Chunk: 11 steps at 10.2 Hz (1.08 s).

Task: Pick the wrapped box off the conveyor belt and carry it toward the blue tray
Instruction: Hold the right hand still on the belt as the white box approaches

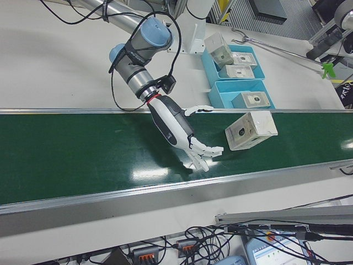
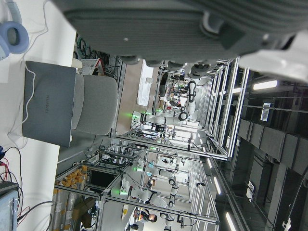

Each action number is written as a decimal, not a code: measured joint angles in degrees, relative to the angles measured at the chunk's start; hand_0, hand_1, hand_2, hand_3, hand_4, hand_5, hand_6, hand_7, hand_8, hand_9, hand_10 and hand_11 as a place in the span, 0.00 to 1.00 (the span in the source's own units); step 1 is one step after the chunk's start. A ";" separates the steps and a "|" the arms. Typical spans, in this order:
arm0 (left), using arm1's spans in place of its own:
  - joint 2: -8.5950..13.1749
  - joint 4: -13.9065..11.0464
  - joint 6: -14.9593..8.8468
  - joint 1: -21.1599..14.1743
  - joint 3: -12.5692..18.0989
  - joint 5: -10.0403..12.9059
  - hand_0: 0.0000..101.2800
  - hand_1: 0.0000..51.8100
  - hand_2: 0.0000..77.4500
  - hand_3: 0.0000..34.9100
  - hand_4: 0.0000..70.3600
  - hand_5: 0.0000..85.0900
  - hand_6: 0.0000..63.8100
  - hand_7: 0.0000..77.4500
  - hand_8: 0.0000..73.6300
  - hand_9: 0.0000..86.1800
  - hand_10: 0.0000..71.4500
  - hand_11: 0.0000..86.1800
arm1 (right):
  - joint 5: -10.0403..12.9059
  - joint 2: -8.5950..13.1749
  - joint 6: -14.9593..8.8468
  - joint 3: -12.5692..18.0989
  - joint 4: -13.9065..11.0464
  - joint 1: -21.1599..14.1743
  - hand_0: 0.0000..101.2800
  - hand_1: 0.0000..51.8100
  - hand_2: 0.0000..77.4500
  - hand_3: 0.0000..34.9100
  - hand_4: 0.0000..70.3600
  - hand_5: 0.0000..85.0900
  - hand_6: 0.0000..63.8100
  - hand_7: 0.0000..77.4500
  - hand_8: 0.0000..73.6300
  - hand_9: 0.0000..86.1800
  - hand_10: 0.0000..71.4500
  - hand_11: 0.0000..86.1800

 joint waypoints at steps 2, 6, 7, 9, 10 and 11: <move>0.00 0.00 0.00 0.00 0.00 0.00 0.00 0.00 0.01 0.00 0.00 0.01 0.00 0.01 0.01 0.00 0.00 0.00 | 0.00 0.02 -0.02 0.07 0.00 -0.04 0.50 0.39 0.25 0.10 0.22 0.25 0.11 0.28 0.01 0.06 0.00 0.02; 0.00 0.00 0.00 0.00 0.00 0.00 0.00 0.00 0.01 0.00 0.00 0.01 0.00 0.01 0.01 0.00 0.00 0.01 | -0.08 -0.03 -0.03 0.19 0.00 -0.06 0.50 0.39 0.25 0.09 0.22 0.25 0.11 0.30 0.01 0.06 0.00 0.02; 0.00 0.00 0.00 0.00 0.00 0.00 0.00 0.00 0.01 0.00 0.00 0.01 0.00 0.01 0.01 0.00 0.00 0.01 | -0.08 -0.04 -0.02 0.21 0.00 -0.07 0.50 0.39 0.25 0.09 0.22 0.25 0.11 0.30 0.01 0.06 0.00 0.02; 0.00 0.00 0.00 0.00 0.00 0.00 0.00 0.00 0.01 0.00 0.00 0.01 0.00 0.01 0.01 0.00 0.01 0.00 | -0.09 -0.20 0.02 0.22 0.00 -0.15 0.50 0.39 0.25 0.14 0.22 0.25 0.11 0.29 0.01 0.06 0.00 0.02; 0.00 0.00 0.00 0.00 0.00 0.00 0.00 0.00 0.01 0.00 0.00 0.01 0.00 0.01 0.01 0.00 0.01 0.00 | -0.09 -0.45 0.02 0.22 0.00 -0.29 0.50 0.39 0.25 0.14 0.22 0.25 0.11 0.29 0.01 0.06 0.00 0.02; 0.00 0.00 0.00 0.00 0.00 0.00 0.00 0.00 0.01 0.00 0.00 0.01 0.00 0.01 0.01 0.00 0.01 0.00 | -0.09 -0.73 0.02 0.22 0.00 -0.48 0.50 0.39 0.25 0.14 0.22 0.25 0.11 0.28 0.01 0.06 0.00 0.02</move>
